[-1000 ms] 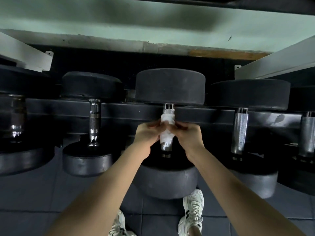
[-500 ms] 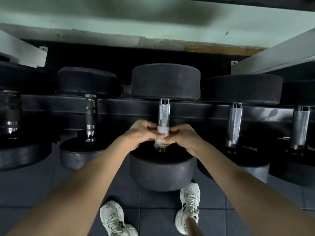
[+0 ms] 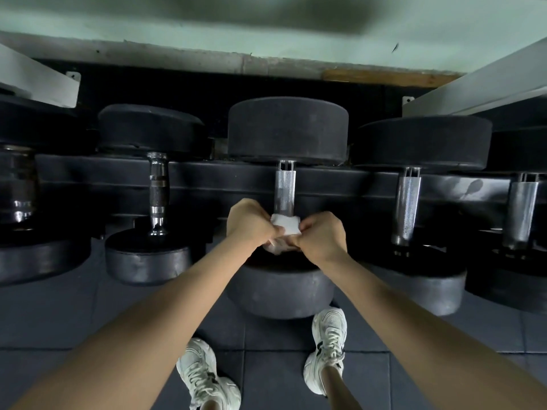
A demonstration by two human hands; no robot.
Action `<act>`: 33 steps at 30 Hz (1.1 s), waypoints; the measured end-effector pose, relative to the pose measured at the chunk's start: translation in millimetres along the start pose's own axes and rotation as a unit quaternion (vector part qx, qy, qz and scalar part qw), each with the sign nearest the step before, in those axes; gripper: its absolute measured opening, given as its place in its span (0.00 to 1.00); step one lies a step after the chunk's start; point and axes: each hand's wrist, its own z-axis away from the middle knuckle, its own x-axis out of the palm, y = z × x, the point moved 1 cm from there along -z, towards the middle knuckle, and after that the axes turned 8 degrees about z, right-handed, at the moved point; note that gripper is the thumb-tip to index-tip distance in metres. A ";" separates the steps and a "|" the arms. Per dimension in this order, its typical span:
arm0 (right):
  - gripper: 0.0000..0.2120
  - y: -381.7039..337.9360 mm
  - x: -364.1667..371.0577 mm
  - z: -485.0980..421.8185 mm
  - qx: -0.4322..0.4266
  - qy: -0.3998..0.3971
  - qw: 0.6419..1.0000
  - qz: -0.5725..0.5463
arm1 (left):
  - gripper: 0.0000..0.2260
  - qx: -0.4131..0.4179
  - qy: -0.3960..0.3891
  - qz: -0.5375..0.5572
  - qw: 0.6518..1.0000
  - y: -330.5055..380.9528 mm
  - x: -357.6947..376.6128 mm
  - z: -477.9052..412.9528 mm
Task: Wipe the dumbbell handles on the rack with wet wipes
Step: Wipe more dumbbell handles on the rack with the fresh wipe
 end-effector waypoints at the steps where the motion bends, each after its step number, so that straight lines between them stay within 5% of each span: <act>1: 0.10 1.7 -2.0 3.8 -0.004 0.002 0.999 -0.034 | 0.10 -0.006 -0.012 0.040 0.999 -0.5 -3.0 2.4; 5: 0.08 2.8 -15.9 26.7 0.025 -0.038 0.962 -0.270 | 0.07 -0.026 -0.082 0.231 0.969 -4.1 -23.3 24.4; 8: 0.09 -3.6 -31.1 41.5 0.059 -0.101 0.909 -0.399 | 0.07 -0.027 -0.124 0.265 0.956 -9.4 -35.7 33.6; 16: 0.07 -20.5 -54.7 62.7 -0.061 0.022 0.961 -0.267 | 0.07 0.049 -0.158 0.247 0.955 10.2 -52.1 41.8; 21: 0.18 -30.6 -46.5 56.1 -0.102 0.011 0.969 -0.224 | 0.10 0.155 -0.158 0.165 0.961 24.7 -55.1 39.5; 26: 0.10 -28.1 -39.2 33.0 -0.133 0.028 0.949 -0.285 | 0.07 0.173 -0.113 0.215 0.954 18.7 -49.9 25.8; 33: 0.14 -28.5 -21.7 -19.0 -0.164 0.298 0.935 -0.101 | 0.09 0.232 0.059 0.259 0.936 6.8 -18.8 -11.8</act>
